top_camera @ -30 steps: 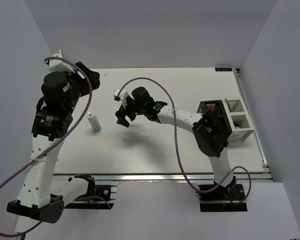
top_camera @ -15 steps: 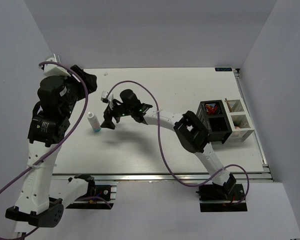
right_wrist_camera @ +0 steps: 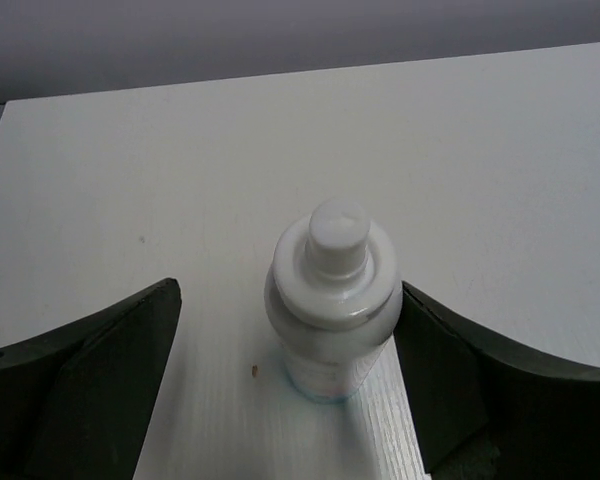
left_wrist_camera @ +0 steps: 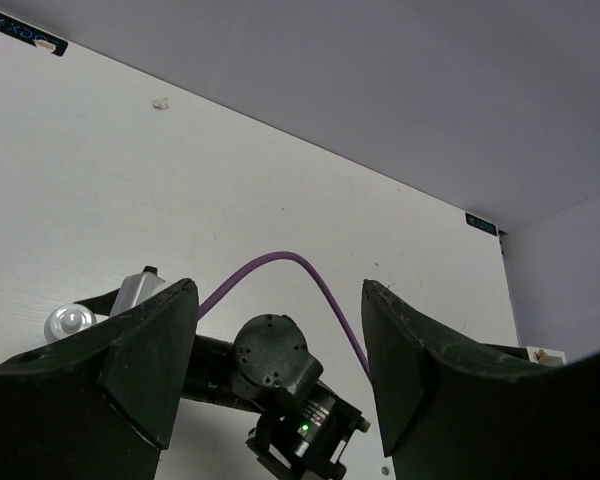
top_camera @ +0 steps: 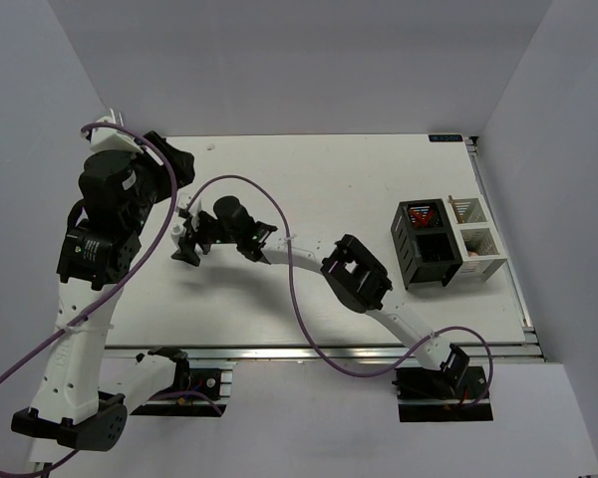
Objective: Organize the makeup
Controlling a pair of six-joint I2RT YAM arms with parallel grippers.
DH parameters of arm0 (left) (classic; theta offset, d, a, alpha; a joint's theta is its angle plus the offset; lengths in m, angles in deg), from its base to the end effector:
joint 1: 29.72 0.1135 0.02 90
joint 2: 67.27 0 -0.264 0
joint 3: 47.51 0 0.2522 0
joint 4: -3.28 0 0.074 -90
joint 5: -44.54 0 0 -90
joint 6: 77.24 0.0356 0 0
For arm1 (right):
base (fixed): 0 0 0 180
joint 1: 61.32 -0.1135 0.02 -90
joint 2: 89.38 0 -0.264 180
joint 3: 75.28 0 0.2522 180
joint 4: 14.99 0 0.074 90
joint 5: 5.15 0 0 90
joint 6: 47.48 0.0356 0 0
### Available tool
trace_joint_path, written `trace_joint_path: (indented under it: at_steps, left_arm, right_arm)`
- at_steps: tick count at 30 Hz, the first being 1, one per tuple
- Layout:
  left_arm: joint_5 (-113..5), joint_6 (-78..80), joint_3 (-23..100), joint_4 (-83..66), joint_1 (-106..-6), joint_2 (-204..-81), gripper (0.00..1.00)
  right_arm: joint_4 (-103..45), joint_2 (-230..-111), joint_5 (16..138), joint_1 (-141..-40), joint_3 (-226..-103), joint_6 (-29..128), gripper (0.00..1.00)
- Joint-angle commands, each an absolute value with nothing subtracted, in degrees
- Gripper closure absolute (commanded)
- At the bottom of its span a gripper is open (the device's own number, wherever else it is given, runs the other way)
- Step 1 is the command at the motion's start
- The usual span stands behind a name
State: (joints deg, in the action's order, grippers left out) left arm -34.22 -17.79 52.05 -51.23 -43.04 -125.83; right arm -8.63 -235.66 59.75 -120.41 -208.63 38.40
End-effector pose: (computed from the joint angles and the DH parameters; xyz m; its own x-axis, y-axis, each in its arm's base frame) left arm 0.1753 -0.0344 0.4788 -0.2169 -0.4610 -0.8605 -0.0798 0.8869 -0.4550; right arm 0.2906 0.5148 0.1915 0.0128 -0.1054 -0.9944 -0.9951 0.0963 -0.0230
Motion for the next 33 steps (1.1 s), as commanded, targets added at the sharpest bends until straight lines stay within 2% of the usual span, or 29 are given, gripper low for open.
trace_joint_path:
  at_steps: [1,3,6,9,10,12,13,16,19,20,22,25,30,33]
  left_arm:
    - [-33.42,-18.53,53.79,-53.19,-42.81,-125.63,0.24]
    - [-33.51,-18.88,53.96,-53.46,-42.81,-125.63,0.24]
    - [-33.6,-19.32,54.14,-53.81,-42.81,-125.62,0.24]
    - [-33.68,-20.02,54.23,-53.99,-42.81,-125.54,0.24]
    - [-33.77,-20.37,54.14,-53.9,-42.81,-125.45,0.24]
    - [-33.86,-20.73,53.88,-53.72,-42.81,-125.36,0.25]
    - [-33.86,-20.99,53.7,-53.46,-42.81,-125.27,0.25]
    - [-33.95,-21.34,53.0,-52.41,-42.81,-124.84,0.25]
    - [-33.95,-21.34,51.77,-50.13,-42.81,-124.13,0.24]
    - [-34.04,-21.34,51.16,-49.25,-42.81,-123.35,0.25]
    - [-34.82,-21.26,48.62,-45.75,-42.81,-122.64,0.24]
    - [-36.23,-21.26,46.06,-41.26,-42.81,-121.85,0.25]
    - [-40.44,-21.87,39.12,-33.01,-42.81,-122.72,0.25]
    - [-43.25,-22.4,36.22,-28.61,-42.81,-123.6,0.25]
  right_arm:
    - [-0.72,-236.33,66.38,-121.52,-210.51,39.62,0.11]
    - [0.86,-236.68,66.83,-121.79,-210.24,38.57,0.12]
    - [1.05,-237.91,69.2,-122.05,-211.73,38.12,0.21]
    - [2.1,-238.18,70.26,-121.96,-211.56,37.77,0.37]
    - [2.45,-238.09,70.0,-121.96,-211.3,37.51,0.5]
    - [2.46,-238.0,69.21,-121.79,-211.12,36.19,0.62]
    - [2.45,-236.96,68.51,-121.79,-209.82,35.84,0.77]
    - [5.87,-230.4,64.83,-120.82,-203.59,34.7,1.0]
    - [6.6,-219.34,56.32,-117.84,-193.83,35.66,1.0]
    - [4.76,-216.41,47.84,-116.61,-190.41,35.66,1.0]
    - [-2.0,-208.26,38.06,-112.75,-187.14,34.88,1.0]
    - [-12.38,-196.76,31.43,-106.51,-180.38,30.22,1.0]
    - [-34.65,-178.37,31.14,-94.21,-172.82,20.9,1.0]
    - [-40.07,-169.58,34.91,-83.67,-166.25,23.61,1.0]
